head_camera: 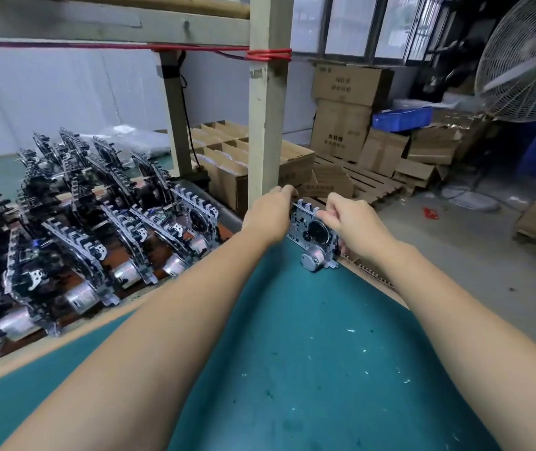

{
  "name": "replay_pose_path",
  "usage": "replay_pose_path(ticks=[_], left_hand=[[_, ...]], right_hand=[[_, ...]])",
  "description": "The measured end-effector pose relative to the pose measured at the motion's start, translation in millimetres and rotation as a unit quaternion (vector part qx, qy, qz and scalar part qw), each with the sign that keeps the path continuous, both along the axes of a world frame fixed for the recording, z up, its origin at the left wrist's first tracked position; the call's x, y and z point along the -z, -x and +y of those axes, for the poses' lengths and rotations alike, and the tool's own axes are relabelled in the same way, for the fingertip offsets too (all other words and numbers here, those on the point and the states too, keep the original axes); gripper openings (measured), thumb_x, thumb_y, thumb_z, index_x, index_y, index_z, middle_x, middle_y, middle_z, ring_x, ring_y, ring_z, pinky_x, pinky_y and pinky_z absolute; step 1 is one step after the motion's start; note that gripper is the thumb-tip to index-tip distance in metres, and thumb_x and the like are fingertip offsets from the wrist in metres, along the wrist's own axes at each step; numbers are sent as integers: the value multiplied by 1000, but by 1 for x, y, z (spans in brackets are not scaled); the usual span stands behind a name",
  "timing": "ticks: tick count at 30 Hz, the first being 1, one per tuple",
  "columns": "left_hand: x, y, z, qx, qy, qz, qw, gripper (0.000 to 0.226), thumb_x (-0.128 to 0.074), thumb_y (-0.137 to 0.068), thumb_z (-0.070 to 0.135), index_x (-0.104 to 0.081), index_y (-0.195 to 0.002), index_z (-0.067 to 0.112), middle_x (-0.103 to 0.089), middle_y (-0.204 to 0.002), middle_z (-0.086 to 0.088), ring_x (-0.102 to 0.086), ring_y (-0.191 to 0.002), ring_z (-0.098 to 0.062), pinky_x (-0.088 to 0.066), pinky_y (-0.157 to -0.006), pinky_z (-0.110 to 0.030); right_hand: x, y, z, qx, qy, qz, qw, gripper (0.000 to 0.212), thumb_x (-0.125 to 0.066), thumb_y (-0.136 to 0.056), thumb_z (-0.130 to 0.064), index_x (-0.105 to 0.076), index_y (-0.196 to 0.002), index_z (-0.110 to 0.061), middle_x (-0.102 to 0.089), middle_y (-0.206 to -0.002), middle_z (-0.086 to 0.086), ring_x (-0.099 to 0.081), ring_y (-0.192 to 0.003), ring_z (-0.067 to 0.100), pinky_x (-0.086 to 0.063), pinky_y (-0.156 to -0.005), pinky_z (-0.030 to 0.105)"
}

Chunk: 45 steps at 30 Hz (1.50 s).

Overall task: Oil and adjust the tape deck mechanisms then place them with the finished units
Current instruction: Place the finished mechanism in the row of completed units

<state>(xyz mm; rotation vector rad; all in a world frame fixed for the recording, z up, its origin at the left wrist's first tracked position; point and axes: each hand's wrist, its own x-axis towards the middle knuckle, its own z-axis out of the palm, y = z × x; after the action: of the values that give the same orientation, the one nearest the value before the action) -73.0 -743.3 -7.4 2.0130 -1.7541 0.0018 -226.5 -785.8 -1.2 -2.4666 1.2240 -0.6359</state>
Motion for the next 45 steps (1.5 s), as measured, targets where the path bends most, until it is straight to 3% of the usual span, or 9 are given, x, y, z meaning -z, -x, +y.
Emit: replay_pose_path(ticks=[6,9,13,19,22,30,35,41,45], left_hand=[[2,13,20,-3,-65,14,998,65,-45,-93,3,-16,-149,18,-36,-139,-14,-51,-115,-36,-44,-88,-45],[-13,21,59,-8,-13,52,999,49,-43,-97,13,-28,-143,17,-40,-136,-12,-51,-115,-32,-45,-90,-44],[-39,12,156,-19,72,98,992,21,-40,-98,21,-58,-104,13,-58,-97,-5,-55,-87,-23,-45,-78,-43],[-44,-4,367,-107,156,182,965,20,-51,-95,21,-60,-82,32,-61,-72,19,-53,-67,-1,-42,-62,-20],[-31,-4,456,-192,150,185,952,26,-49,-96,22,-53,-78,41,-59,-68,29,-54,-64,1,-40,-58,-16],[22,-22,598,-371,79,187,906,19,-45,-98,22,-49,-80,28,-58,-65,8,-59,-71,-23,-48,-72,-44],[26,-46,652,-429,-28,104,897,18,-45,-97,30,-60,-106,30,-65,-100,11,-58,-95,-16,-46,-80,-34],[-23,-80,732,-580,-92,-158,794,27,-49,-96,37,-58,-112,18,-60,-109,-4,-54,-101,-24,-42,-68,-35],[-36,-70,793,-645,-247,-141,710,43,-50,-88,57,-48,-104,17,-54,-100,-3,-55,-95,-24,-40,-59,-32]], right_hand=[[-10,-5,13,67,144,152,975,31,-42,-97,-45,-44,-101,-14,-58,-98,10,-54,-92,31,-38,-67,36],[-25,-13,50,61,261,117,956,34,-41,-97,-45,-45,-105,-13,-50,-101,5,-49,-99,25,-33,-64,31],[-38,-30,135,-64,169,-30,983,25,-38,-98,-39,-37,-86,-18,-47,-74,-5,-51,-73,26,-33,-56,36],[-33,-71,307,-278,41,-157,947,23,-41,-99,-31,-38,-79,-20,-44,-63,-8,-47,-65,26,-33,-61,43],[-20,-91,384,-354,-9,-148,923,21,-40,-100,-30,-36,-81,-21,-52,-69,-3,-52,-69,28,-37,-64,43],[25,-140,521,-415,-73,-38,906,21,-34,-100,-31,-34,-84,-18,-65,-87,9,-55,-83,36,-38,-64,41],[48,-164,561,-409,-54,28,911,20,-36,-99,-36,-38,-87,-20,-65,-91,7,-56,-86,34,-33,-62,37],[66,-172,578,-378,-10,74,923,19,-37,-98,-38,-37,-85,-23,-67,-93,3,-58,-89,32,-30,-62,35],[72,-168,578,-382,16,65,922,21,-39,-97,-40,-38,-83,-24,-66,-93,-2,-59,-88,28,-28,-61,34]])
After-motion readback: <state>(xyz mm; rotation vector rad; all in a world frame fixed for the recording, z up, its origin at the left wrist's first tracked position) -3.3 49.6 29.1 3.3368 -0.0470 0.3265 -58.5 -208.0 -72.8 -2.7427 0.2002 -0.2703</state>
